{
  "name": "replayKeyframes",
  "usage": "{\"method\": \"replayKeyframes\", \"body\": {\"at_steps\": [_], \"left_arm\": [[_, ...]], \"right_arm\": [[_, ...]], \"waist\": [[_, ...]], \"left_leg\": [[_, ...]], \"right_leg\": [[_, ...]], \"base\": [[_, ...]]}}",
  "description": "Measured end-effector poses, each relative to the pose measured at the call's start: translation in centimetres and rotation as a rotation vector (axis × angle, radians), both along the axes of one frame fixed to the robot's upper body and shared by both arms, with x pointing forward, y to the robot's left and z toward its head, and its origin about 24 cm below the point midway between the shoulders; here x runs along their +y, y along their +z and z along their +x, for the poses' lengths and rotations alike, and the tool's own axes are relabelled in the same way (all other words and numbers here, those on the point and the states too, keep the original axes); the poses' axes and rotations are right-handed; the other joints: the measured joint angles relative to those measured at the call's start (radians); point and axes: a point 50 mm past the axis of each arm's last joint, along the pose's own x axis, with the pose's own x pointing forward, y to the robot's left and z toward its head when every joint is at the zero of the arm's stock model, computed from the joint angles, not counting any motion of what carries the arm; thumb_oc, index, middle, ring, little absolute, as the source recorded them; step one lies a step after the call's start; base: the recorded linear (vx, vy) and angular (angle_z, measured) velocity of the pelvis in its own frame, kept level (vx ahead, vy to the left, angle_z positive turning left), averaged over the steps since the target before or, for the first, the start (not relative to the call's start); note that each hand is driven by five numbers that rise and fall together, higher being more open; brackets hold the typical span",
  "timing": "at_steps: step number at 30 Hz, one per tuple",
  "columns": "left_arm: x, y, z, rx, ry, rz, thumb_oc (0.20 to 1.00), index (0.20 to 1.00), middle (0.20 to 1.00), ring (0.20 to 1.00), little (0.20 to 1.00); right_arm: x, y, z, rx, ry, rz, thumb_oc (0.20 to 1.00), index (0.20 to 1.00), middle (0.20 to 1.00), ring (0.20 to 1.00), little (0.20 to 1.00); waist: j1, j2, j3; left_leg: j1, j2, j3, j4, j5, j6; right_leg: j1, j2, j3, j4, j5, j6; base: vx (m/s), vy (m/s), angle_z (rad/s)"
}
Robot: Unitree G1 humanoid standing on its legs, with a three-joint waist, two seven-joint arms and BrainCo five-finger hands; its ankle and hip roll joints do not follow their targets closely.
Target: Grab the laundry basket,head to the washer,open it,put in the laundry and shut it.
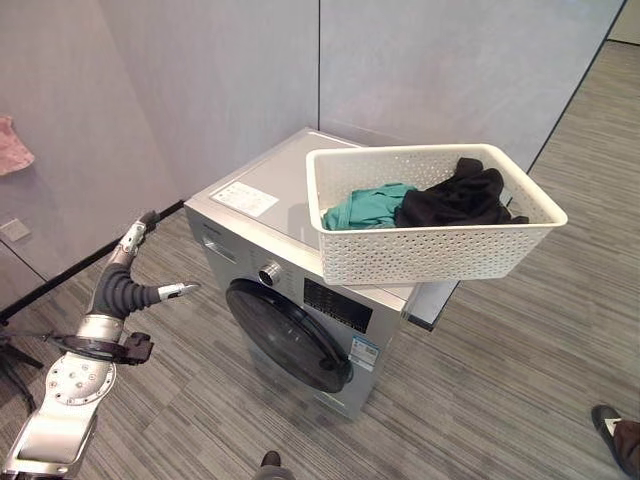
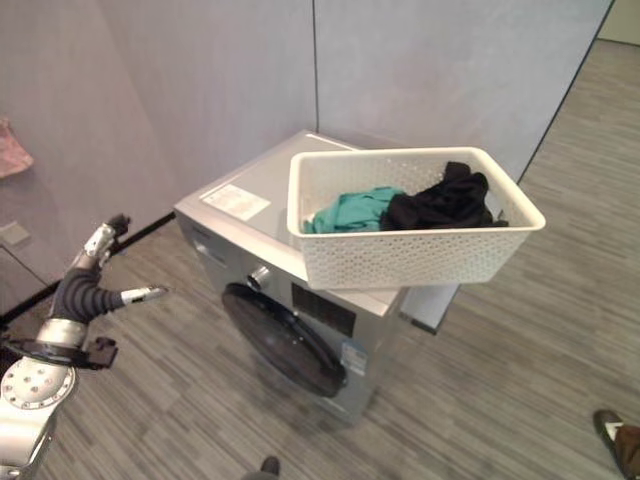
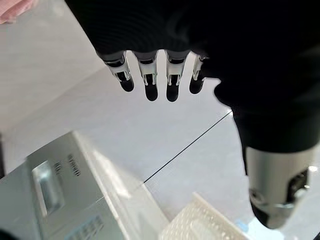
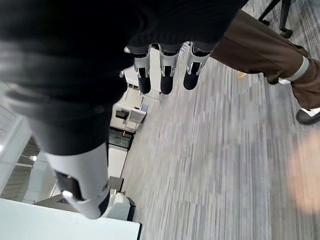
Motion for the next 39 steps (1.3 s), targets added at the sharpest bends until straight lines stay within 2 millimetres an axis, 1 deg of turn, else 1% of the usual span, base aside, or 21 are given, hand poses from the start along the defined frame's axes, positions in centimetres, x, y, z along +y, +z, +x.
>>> {"method": "replayKeyframes", "body": {"at_steps": [2, 4, 6, 7, 8, 10, 11, 13, 16, 17, 22, 23, 25, 27, 28, 29, 31, 32, 34, 37, 39], "left_arm": [[-0.3, -1.0, -0.1, 0.043, -0.003, -0.022, 1.0, 1.0, 1.0, 1.0, 1.0], [-0.6, -1.6, 0.2, 0.065, -0.002, -0.036, 1.0, 1.0, 1.0, 1.0, 1.0], [-0.6, -1.4, 0.5, 0.058, 0.002, -0.035, 1.0, 1.0, 1.0, 1.0, 1.0], [-1.3, -0.9, 1.5, 0.033, -0.021, -0.035, 1.0, 1.0, 1.0, 1.0, 1.0], [-1.9, -0.6, 2.0, 0.015, -0.047, -0.036, 1.0, 1.0, 1.0, 1.0, 1.0], [-2.4, -0.2, 2.5, -0.002, -0.069, -0.037, 1.0, 1.0, 1.0, 1.0, 1.0], [-3.1, 0.0, 2.9, -0.01, -0.096, -0.038, 1.0, 1.0, 1.0, 1.0, 1.0], [-3.4, 0.1, 3.1, -0.011, -0.11, -0.039, 1.0, 1.0, 1.0, 1.0, 1.0], [-3.4, 0.1, 3.1, -0.01, -0.11, -0.046, 1.0, 1.0, 1.0, 1.0, 1.0], [-3.4, 0.1, 3.1, -0.01, -0.11, -0.049, 1.0, 1.0, 1.0, 1.0, 1.0], [-3.5, -0.1, 3.1, -0.003, -0.114, -0.06, 1.0, 1.0, 1.0, 1.0, 1.0], [-3.5, -0.1, 3.1, -0.003, -0.113, -0.06, 1.0, 1.0, 1.0, 1.0, 1.0], [-3.5, -0.1, 3.1, 0.001, -0.11, -0.061, 1.0, 1.0, 1.0, 1.0, 1.0], [-3.4, -0.2, 3.1, 0.002, -0.105, -0.062, 1.0, 1.0, 1.0, 1.0, 1.0], [-3.3, -0.1, 3.1, -0.001, -0.092, -0.069, 1.0, 1.0, 1.0, 1.0, 1.0], [-3.5, -0.1, 3.2, -0.003, -0.094, -0.073, 1.0, 1.0, 1.0, 1.0, 1.0], [-3.5, 0.0, 3.3, -0.009, -0.096, -0.076, 1.0, 1.0, 1.0, 1.0, 1.0], [-3.5, 0.0, 3.3, -0.011, -0.091, -0.077, 1.0, 1.0, 1.0, 1.0, 1.0], [-3.4, 0.1, 3.3, -0.021, -0.074, -0.081, 1.0, 1.0, 1.0, 1.0, 1.0], [-3.3, 0.2, 3.3, -0.029, -0.064, -0.082, 1.0, 1.0, 1.0, 1.0, 1.0], [-3.4, 0.2, 3.4, -0.031, -0.064, -0.082, 1.0, 1.0, 1.0, 1.0, 1.0]], "right_arm": [[0.4, 0.3, 0.5, -0.008, 0.017, -0.019, 1.0, 1.0, 1.0, 1.0, 1.0], [0.4, 0.9, 1.1, -0.033, 0.004, -0.026, 1.0, 1.0, 1.0, 1.0, 1.0], [0.5, 1.6, 1.9, -0.058, 0.009, -0.03, 1.0, 1.0, 1.0, 1.0, 1.0], [0.0, 2.5, 2.9, -0.029, -0.014, -0.037, 1.0, 1.0, 1.0, 1.0, 1.0], [-0.3, 3.2, 3.1, -0.03, -0.027, -0.049, 1.0, 1.0, 1.0, 1.0, 1.0], [-0.3, 4.4, 4.0, -0.051, -0.035, -0.052, 1.0, 1.0, 1.0, 1.0, 1.0], [-0.5, 5.3, 4.4, -0.07, -0.048, -0.05, 1.0, 1.0, 1.0, 1.0, 1.0], [-0.5, 6.1, 4.8, -0.084, -0.044, -0.059, 1.0, 1.0, 1.0, 1.0, 1.0], [-0.3, 6.0, 5.2, -0.064, -0.039, -0.062, 1.0, 1.0, 1.0, 1.0, 1.0], [-0.2, 5.7, 5.2, -0.039, -0.036, -0.063, 1.0, 1.0, 1.0, 1.0, 1.0], [0.6, 5.9, 6.6, -0.058, 0.012, -0.044, 1.0, 1.0, 1.0, 1.0, 1.0], [0.7, 5.7, 6.7, -0.053, 0.017, -0.038, 1.0, 1.0, 1.0, 1.0, 1.0], [1.2, 5.3, 7.2, -0.063, 0.034, -0.019, 1.0, 1.0, 1.0, 1.0, 1.0], [2.1, 4.8, 7.9, -0.073, 0.064, -0.007, 1.0, 1.0, 1.0, 1.0, 1.0], [4.5, 4.0, 10.0, -0.106, 0.161, 0.017, 1.0, 1.0, 1.0, 1.0, 1.0], [5.6, 3.6, 10.8, -0.12, 0.202, 0.03, 1.0, 1.0, 1.0, 1.0, 1.0], [6.9, 3.3, 11.7, -0.135, 0.249, 0.044, 1.0, 1.0, 1.0, 1.0, 1.0], [7.6, 3.3, 12.1, -0.149, 0.265, 0.051, 1.0, 1.0, 1.0, 1.0, 1.0], [9.7, 3.2, 13.4, -0.18, 0.341, 0.06, 1.0, 1.0, 1.0, 1.0, 1.0], [11.8, 4.1, 14.5, -0.238, 0.424, 0.056, 1.0, 1.0, 1.0, 1.0, 1.0], [12.2, 4.4, 14.7, -0.253, 0.44, 0.055, 1.0, 1.0, 1.0, 1.0, 1.0]], "waist": [[0.008, 0.001, 0.0], [0.018, 0.001, -0.001], [0.026, -0.004, 0.002], [0.044, -0.01, 0.004], [0.049, -0.009, 0.003], [0.055, -0.016, 0.007], [0.07, -0.022, 0.011], [0.084, -0.03, 0.016], [0.106, -0.035, 0.019], [0.115, -0.035, 0.019], [0.167, -0.016, 0.024], [0.174, -0.013, 0.025], [0.181, -0.014, 0.026], [0.187, -0.013, 0.027], [0.18, -0.015, 0.028], [0.176, -0.015, 0.029], [0.181, -0.014, 0.03], [0.182, -0.014, 0.031], [0.187, -0.017, 0.044], [0.187, -0.024, 0.066], [0.189, -0.029, 0.073]], "left_leg": [[0.0, 0.001, 0.0, 0.001, 0.0, 0.0], [-0.006, 0.002, -0.001, 0.002, 0.0, 0.0], [-0.007, 0.002, -0.004, 0.002, 0.0, 0.0], [-0.008, -0.003, -0.007, 0.003, 0.001, 0.0], [-0.009, -0.004, -0.012, 0.004, 0.002, -0.001], [-0.013, -0.008, -0.022, 0.004, 0.003, -0.003], [-0.016, -0.01, -0.024, 0.004, 0.003, -0.003], [-0.021, -0.014, -0.027, 0.003, 0.003, -0.003], [-0.027, -0.018, -0.033, 0.003, 0.005, -0.006], [-0.038, -0.023, -0.058, 0.004, 0.007, -0.009], [-0.053, -0.033, -0.084, 0.004, 0.011, -0.009], [-0.067, -0.037, -0.104, 0.004, 0.014, -0.01], [-0.078, -0.039, -0.113, 0.006, 0.015, -0.01], [-0.08, -0.041, -0.118, 0.004, 0.015, -0.01], [-0.08, -0.041, -0.121, 0.004, 0.015, -0.01], [-0.081, -0.041, -0.121, 0.004, 0.015, -0.011], [-0.087, -0.042, -0.124, 0.003, 0.015, -0.011], [-0.092, -0.042, -0.126, 0.004, 0.015, -0.011], [-0.098, -0.042, -0.13, 0.004, 0.016, -0.012], [-0.099, -0.044, -0.134, 0.004, 0.016, -0.012], [-0.099, -0.045, -0.135, 0.004, 0.016, -0.012]], "right_leg": [[0.0, 0.001, 0.001, 0.0, 0.0, 0.0], [-0.001, 0.002, 0.001, 0.0, 0.0, -0.001], [-0.001, 0.002, 0.0, 0.0, 0.0, -0.001], [0.0, 0.002, -0.002, 0.0, 0.001, 0.0], [-0.001, 0.0, -0.006, 0.0, 0.002, 0.002], [0.0, 0.0, -0.013, 0.0, 0.005, 0.003], [-0.001, -0.001, -0.015, 0.0, 0.006, 0.006], [-0.003, -0.002, -0.019, 0.0, 0.006, 0.007], [-0.003, -0.003, -0.028, 0.0, 0.005, 0.008], [0.004, -0.003, -0.054, 0.0, 0.002, 0.01], [0.008, -0.006, -0.08, 0.0, -0.004, 0.015], [0.007, -0.006, -0.098, 0.0, -0.008, 0.018], [0.002, -0.005, -0.107, 0.0, -0.009, 0.019], [0.003, -0.006, -0.114, 0.0, -0.011, 0.021], [0.004, -0.005, -0.117, 0.0, -0.012, 0.021], [0.003, -0.005, -0.117, 0.0, -0.012, 0.021], [-0.001, -0.006, -0.12, 0.0, -0.014, 0.021], [-0.004, -0.005, -0.121, 0.0, -0.014, 0.021], [-0.008, -0.005, -0.123, 0.0, -0.014, 0.021], [-0.006, -0.005, -0.123, 0.0, -0.015, 0.02], [-0.006, -0.006, -0.123, 0.0, -0.015, 0.02]], "base": [[0.0, 0.0, 0.0], [0.0, 0.0, 0.0], [0.03, -0.009, 0.04], [0.01, -0.001, 0.07], [-0.01, 0.016, 0.12], [0.02, -0.001, 0.11], [0.03, -0.005, 0.08], [0.02, 0.005, 0.07], [0.02, -0.001, 0.14], [0.01, 0.006, 0.33], [0.02, 0.008, 0.23], [0.02, 0.009, 0.3], [0.03, 0.005, 0.2], [0.03, 0.005, 0.08], [0.02, 0.005, 0.05], [0.01, 0.005, 0.04], [0.01, 0.002, 0.05], [0.0, -0.003, 0.07], [0.01, -0.004, 0.05], [0.02, -0.003, 0.04], [0.0, 0.0, 0.0]]}}
